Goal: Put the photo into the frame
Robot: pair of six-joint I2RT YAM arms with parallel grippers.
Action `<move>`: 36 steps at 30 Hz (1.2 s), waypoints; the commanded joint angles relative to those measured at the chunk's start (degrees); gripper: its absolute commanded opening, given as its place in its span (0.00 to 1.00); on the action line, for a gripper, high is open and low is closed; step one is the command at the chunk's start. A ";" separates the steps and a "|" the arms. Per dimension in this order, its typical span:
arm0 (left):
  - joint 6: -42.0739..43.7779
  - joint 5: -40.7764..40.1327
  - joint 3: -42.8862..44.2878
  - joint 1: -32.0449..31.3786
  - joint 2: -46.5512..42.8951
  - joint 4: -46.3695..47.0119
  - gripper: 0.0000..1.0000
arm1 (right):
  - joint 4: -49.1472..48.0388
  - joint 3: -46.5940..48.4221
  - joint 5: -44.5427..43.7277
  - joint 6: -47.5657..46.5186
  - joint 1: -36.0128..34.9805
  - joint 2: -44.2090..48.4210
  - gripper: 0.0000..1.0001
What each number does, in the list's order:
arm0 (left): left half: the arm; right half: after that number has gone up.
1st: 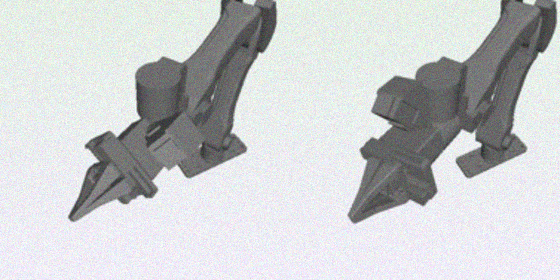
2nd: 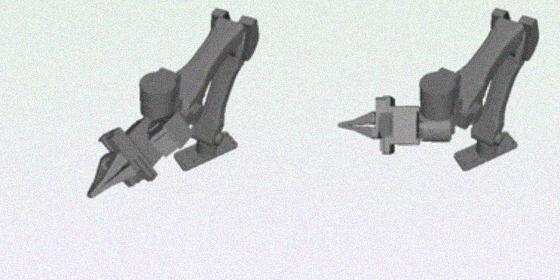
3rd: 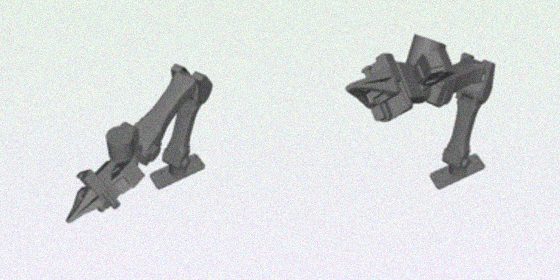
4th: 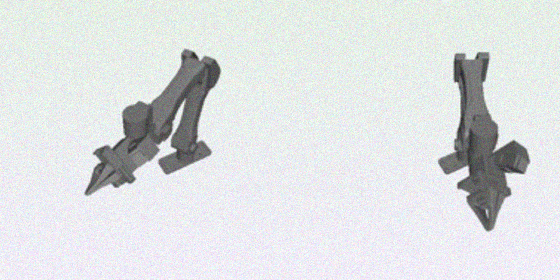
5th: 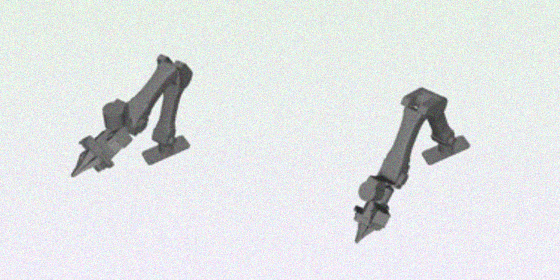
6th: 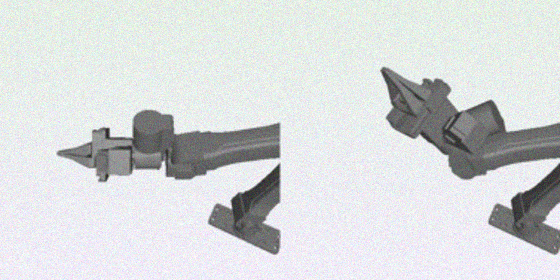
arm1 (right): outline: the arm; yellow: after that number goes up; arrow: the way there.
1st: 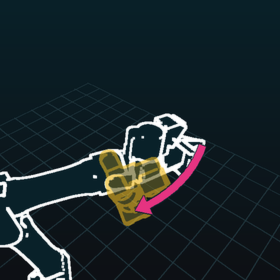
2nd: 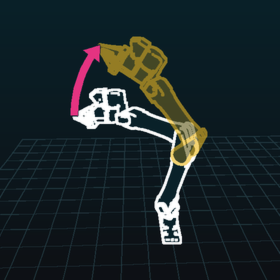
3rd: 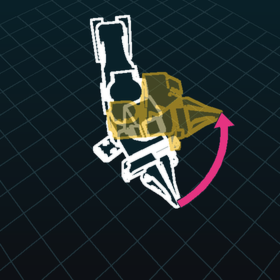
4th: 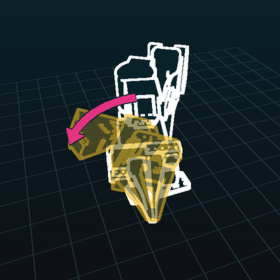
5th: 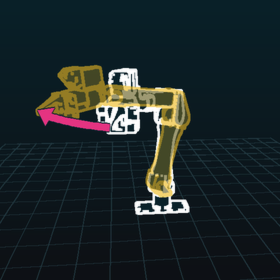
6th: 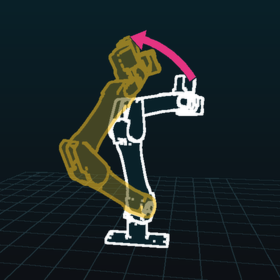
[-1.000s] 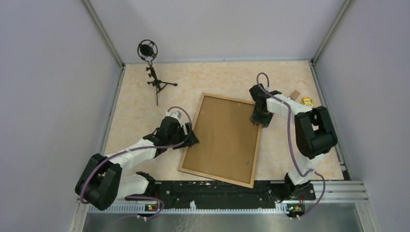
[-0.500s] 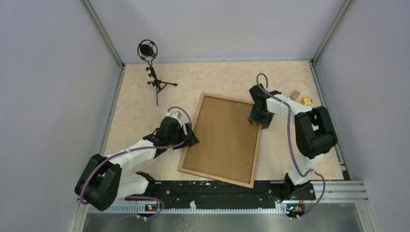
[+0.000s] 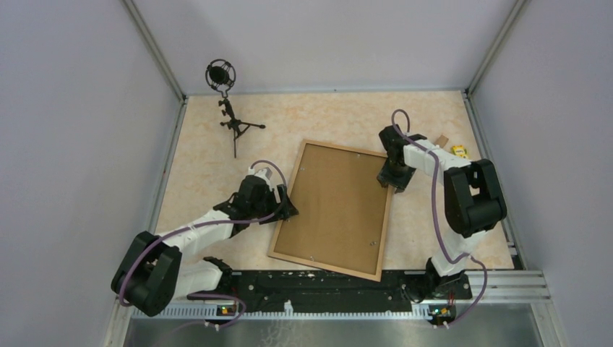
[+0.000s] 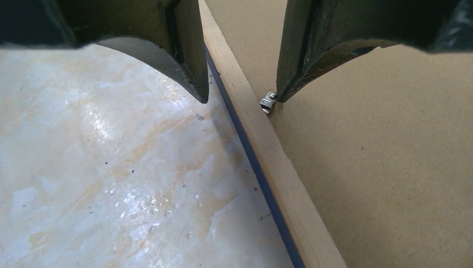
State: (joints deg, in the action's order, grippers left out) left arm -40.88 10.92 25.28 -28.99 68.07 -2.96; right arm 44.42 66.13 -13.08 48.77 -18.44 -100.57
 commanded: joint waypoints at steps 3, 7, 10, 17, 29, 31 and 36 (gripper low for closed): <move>-0.89 1.99 -1.63 -0.54 -0.11 -0.59 0.80 | 0.71 0.31 -1.76 1.98 1.01 3.41 0.44; -0.88 2.08 -1.63 -0.53 -0.17 -0.54 0.80 | 0.67 0.42 -1.24 2.27 0.99 2.18 0.44; -0.87 2.11 -1.72 -0.54 -0.14 -0.49 0.80 | 0.32 0.14 -0.53 2.47 0.99 1.26 0.44; -0.72 2.31 -1.46 -0.53 -0.13 -0.54 0.80 | -0.95 -1.77 -1.41 3.11 1.57 -0.20 0.49; -0.69 2.50 -1.24 -0.54 -0.14 -0.65 0.80 | 1.39 -0.94 -3.27 3.52 1.61 -3.16 0.01; -0.67 2.51 -1.28 -0.47 -0.25 -0.75 0.80 | 0.94 -0.67 -3.01 3.09 1.44 -3.56 0.00; -0.71 2.75 -1.78 -0.53 -0.39 -0.82 0.80 | -0.90 1.45 -2.03 -0.04 1.29 -3.55 0.00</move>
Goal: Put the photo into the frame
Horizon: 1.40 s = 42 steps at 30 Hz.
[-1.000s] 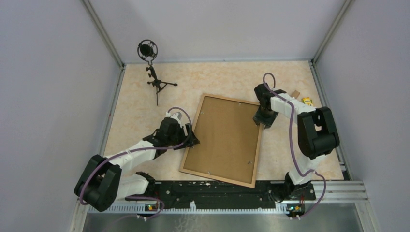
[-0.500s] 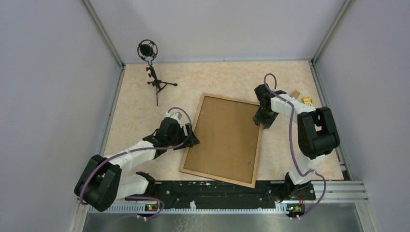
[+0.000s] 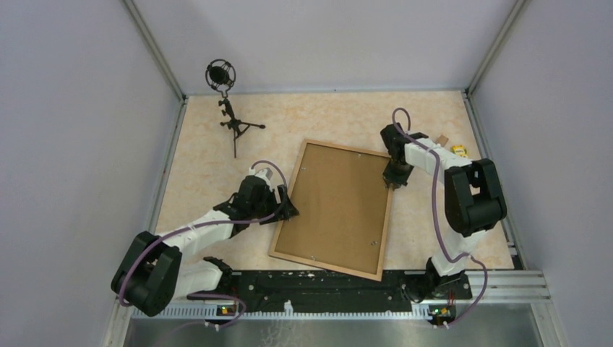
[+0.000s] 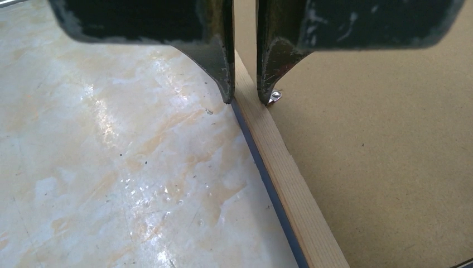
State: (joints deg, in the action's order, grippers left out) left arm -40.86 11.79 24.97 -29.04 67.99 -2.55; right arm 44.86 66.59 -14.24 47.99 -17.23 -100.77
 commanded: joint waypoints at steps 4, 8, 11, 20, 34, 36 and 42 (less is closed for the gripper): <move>-0.51 2.69 -1.83 -0.49 -0.75 -1.30 0.82 | -2.69 3.56 1.61 -5.47 0.07 -2.64 0.22; -0.09 5.17 -2.87 -0.49 -1.30 -0.08 0.85 | -13.43 -1.71 11.03 -10.23 0.04 2.21 0.65; 0.85 8.45 -4.14 -0.49 -1.39 1.94 0.88 | -20.30 -4.49 18.82 -12.89 0.07 2.77 0.82; 0.41 19.32 -5.59 -4.84 -0.43 10.60 0.92 | -18.85 12.46 25.99 -21.36 -3.18 -11.25 0.90; 5.76 0.05 -0.23 -9.27 -15.92 -1.13 0.98 | -1.13 29.62 6.86 -27.60 -8.82 -9.99 0.99; 4.88 -5.12 0.40 -9.06 -18.25 -2.69 0.98 | 0.29 23.25 4.30 -27.04 -7.34 -5.52 0.99; 0.45 -8.39 1.68 -7.75 -16.01 -5.94 0.98 | -1.41 3.95 11.26 -26.40 -1.09 6.14 0.98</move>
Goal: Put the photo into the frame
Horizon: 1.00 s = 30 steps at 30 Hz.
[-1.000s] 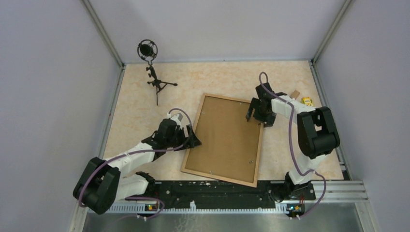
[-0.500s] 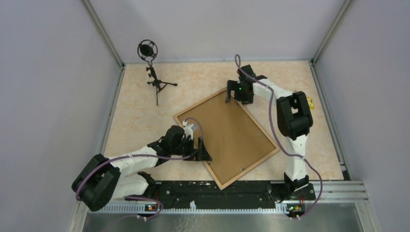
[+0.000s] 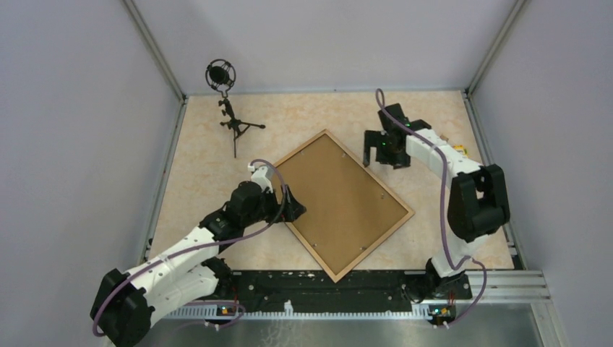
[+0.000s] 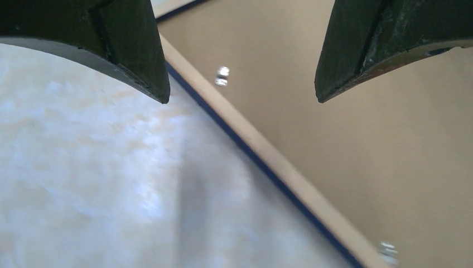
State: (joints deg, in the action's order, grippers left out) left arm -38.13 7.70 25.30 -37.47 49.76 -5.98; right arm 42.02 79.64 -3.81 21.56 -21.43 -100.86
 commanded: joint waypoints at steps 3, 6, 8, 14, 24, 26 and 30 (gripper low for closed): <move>-4.38 -2.82 0.73 0.65 5.49 -2.85 0.98 | 0.13 -15.20 0.48 -1.53 3.71 8.65 0.93; -5.29 -1.37 -0.29 0.72 7.35 -2.34 0.98 | -1.38 -18.01 0.62 -2.58 3.76 9.28 0.87; -5.58 -0.26 -1.38 0.72 7.94 -0.68 0.98 | -2.56 -19.34 0.18 -2.92 3.72 9.61 0.84; -4.92 1.78 -0.79 0.81 12.25 1.24 0.98 | -4.15 -22.13 -0.13 -3.12 3.72 9.68 0.75; -4.21 1.11 0.48 1.02 14.24 1.39 0.99 | -7.65 -22.78 -1.50 -2.96 3.59 8.33 0.66; -4.50 1.26 0.22 1.06 13.87 1.23 0.98 | -7.11 -22.73 -1.70 -2.94 3.26 8.49 0.58; -4.76 1.21 -0.50 1.06 13.33 1.44 0.98 | -6.51 -22.97 -1.60 -2.93 2.68 9.10 0.49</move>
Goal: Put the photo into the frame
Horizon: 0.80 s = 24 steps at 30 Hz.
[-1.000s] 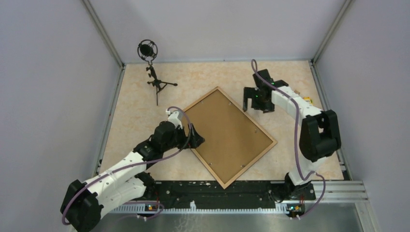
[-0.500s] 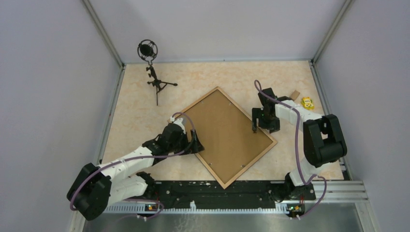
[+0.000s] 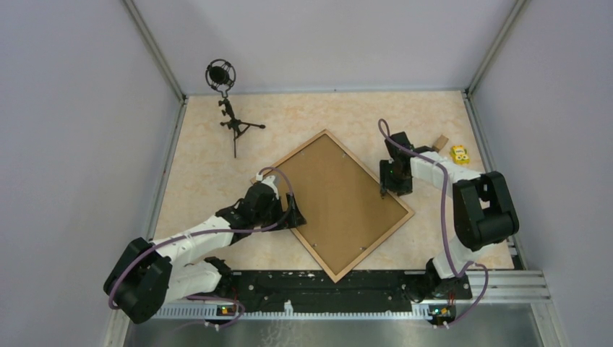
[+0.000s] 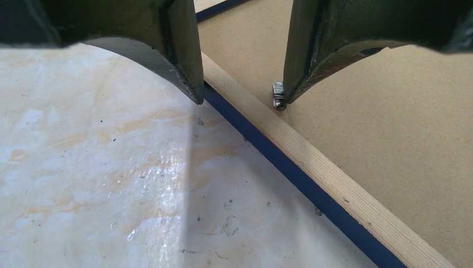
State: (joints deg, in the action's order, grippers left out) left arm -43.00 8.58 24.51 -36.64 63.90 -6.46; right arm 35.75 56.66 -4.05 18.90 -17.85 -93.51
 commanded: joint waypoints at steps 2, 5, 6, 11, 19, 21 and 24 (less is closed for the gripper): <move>0.26 0.47 0.34 0.34 -0.79 2.05 0.98 | 0.37 0.09 -1.06 -0.26 -1.24 1.92 0.48; 0.37 0.54 0.68 0.30 -0.54 2.07 0.99 | 1.72 0.40 -0.60 -0.84 -1.64 1.80 0.50; 0.50 0.59 0.79 0.28 -0.35 2.03 0.98 | 2.22 0.60 -0.38 -1.04 -1.68 1.87 0.52; 0.59 0.80 0.98 0.34 -0.06 2.14 0.99 | 4.37 0.40 -0.74 -1.79 -1.93 2.93 0.54; 0.74 0.97 0.93 0.28 0.09 2.31 0.98 | 3.52 -0.30 -0.71 -2.33 -1.94 2.26 0.52; 0.81 0.94 0.82 0.34 0.29 2.29 0.98 | 2.86 -0.15 -0.71 -2.28 -1.93 2.06 0.49; 0.70 0.84 0.56 0.32 0.68 2.43 0.98 | 2.13 0.16 -0.97 -2.74 -1.97 1.98 0.38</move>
State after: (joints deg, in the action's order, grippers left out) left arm -42.94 9.19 24.51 -36.53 63.92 -6.46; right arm 38.13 56.60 -4.51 16.67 -19.11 -92.64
